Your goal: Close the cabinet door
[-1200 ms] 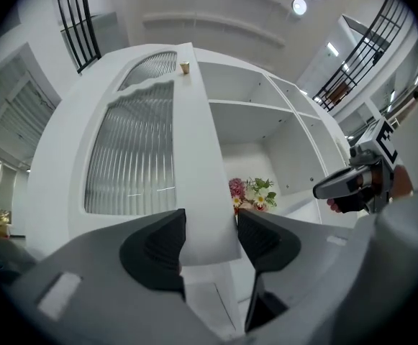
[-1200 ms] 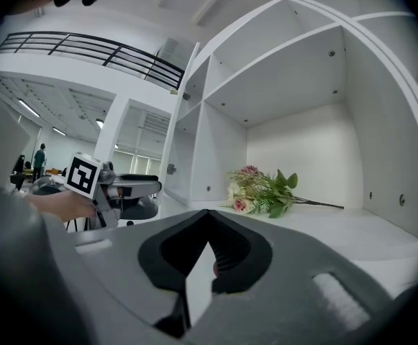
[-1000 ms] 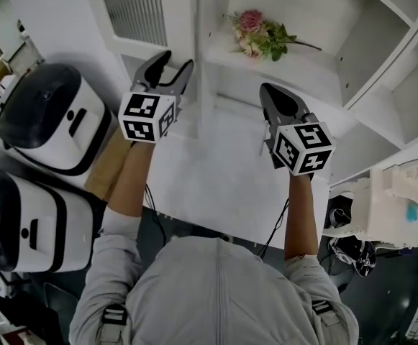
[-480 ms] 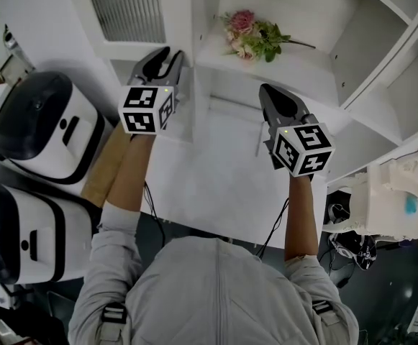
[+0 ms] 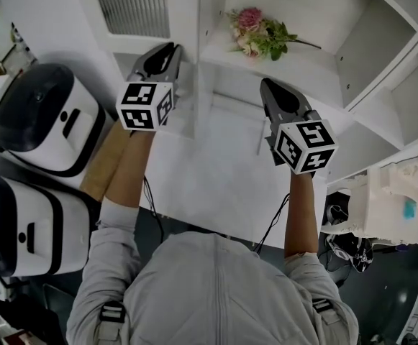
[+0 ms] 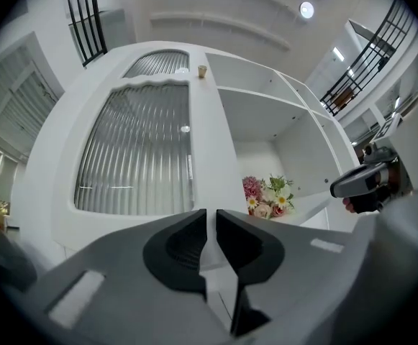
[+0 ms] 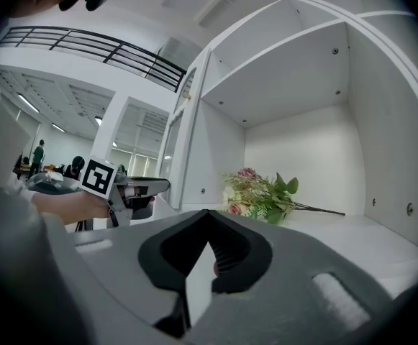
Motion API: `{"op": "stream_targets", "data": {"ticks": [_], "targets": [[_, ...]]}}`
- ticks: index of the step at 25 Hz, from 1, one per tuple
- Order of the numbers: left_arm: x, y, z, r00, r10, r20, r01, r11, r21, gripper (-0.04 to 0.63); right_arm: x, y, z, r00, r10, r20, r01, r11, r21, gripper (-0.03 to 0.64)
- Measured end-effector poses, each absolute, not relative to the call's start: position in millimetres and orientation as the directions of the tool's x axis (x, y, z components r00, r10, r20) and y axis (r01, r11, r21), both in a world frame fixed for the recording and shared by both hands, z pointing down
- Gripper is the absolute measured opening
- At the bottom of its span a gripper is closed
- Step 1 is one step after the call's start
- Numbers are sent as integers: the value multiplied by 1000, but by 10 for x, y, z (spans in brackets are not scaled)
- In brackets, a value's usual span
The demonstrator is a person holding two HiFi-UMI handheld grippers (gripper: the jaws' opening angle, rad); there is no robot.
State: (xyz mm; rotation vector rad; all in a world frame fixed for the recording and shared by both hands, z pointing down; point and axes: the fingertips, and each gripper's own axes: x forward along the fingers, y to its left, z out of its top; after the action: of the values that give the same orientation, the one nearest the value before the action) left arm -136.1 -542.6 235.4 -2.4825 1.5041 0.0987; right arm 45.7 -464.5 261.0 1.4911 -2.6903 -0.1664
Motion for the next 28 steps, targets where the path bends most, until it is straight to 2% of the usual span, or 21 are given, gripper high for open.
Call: {"op": "stream_targets", "data": {"ticks": [6, 19, 28], "targets": [[-1670, -5248, 2392, 431, -885, -175, -898, -401, -183, 15, 333, -4684, 2524, -559, -829, -27, -824, 552, 124, 2], [-2467, -4482, 2472, 316, -936, -157, -916, -258, -308, 17, -251, -4632, 2476, -655, -754, -36, -746, 639, 188, 2], [-2567, -4164, 2634, 318, -936, -154, -919, -264, -293, 17, -407, -4493, 2543, -682, -731, -31, -722, 667, 183, 2]]}}
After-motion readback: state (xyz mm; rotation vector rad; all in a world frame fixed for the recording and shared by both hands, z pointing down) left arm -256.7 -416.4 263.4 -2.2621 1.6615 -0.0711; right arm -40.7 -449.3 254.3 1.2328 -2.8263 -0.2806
